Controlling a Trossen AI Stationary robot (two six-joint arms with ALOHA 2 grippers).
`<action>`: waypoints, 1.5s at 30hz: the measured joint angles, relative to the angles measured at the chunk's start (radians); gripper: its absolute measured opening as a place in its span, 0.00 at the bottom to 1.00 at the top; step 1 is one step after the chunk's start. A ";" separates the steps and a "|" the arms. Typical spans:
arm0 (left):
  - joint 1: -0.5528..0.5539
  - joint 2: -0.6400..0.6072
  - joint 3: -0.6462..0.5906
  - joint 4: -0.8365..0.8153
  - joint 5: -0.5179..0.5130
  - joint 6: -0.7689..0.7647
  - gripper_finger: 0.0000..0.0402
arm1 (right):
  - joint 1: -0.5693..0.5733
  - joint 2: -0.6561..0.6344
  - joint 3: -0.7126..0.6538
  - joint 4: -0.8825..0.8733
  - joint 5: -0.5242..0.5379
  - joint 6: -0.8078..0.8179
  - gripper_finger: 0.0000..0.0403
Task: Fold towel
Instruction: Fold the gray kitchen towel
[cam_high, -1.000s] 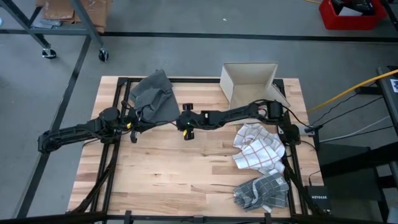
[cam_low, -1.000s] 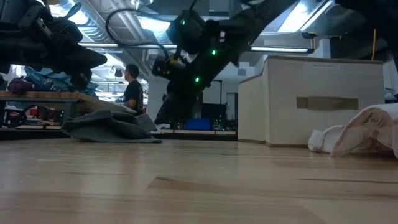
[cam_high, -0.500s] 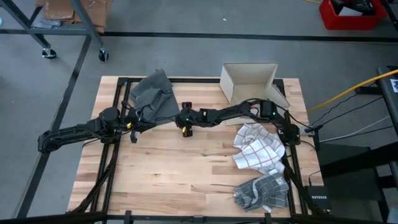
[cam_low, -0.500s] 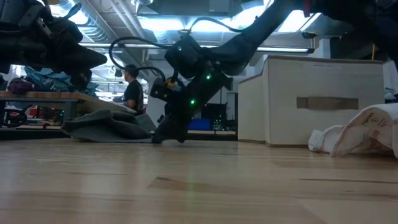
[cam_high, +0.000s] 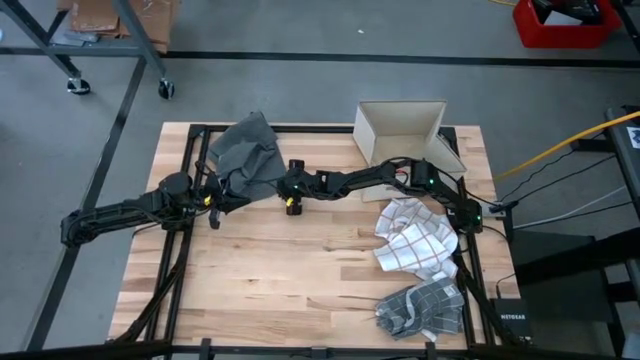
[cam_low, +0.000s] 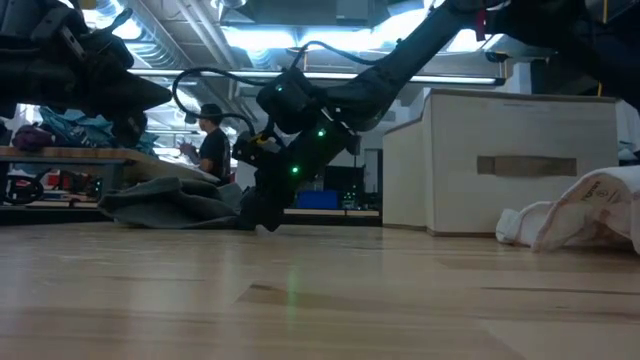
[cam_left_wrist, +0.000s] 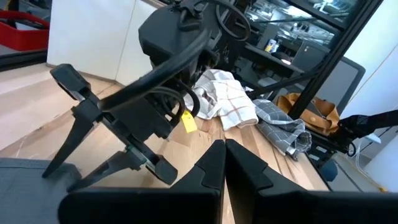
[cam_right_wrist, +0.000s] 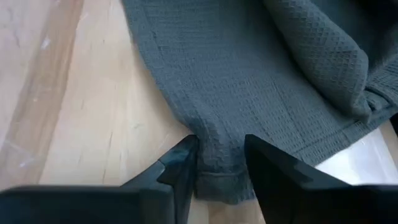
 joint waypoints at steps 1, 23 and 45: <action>0.000 0.000 0.000 0.000 0.000 0.000 0.01 | 0.000 0.001 0.001 -0.001 -0.001 0.000 0.32; 0.000 0.000 0.000 0.115 0.000 -0.037 0.01 | 0.094 -0.097 0.374 -0.734 0.217 0.056 0.03; 0.000 0.000 0.000 0.316 -0.018 0.000 0.01 | 0.163 -0.360 0.743 -0.848 0.773 -0.286 0.01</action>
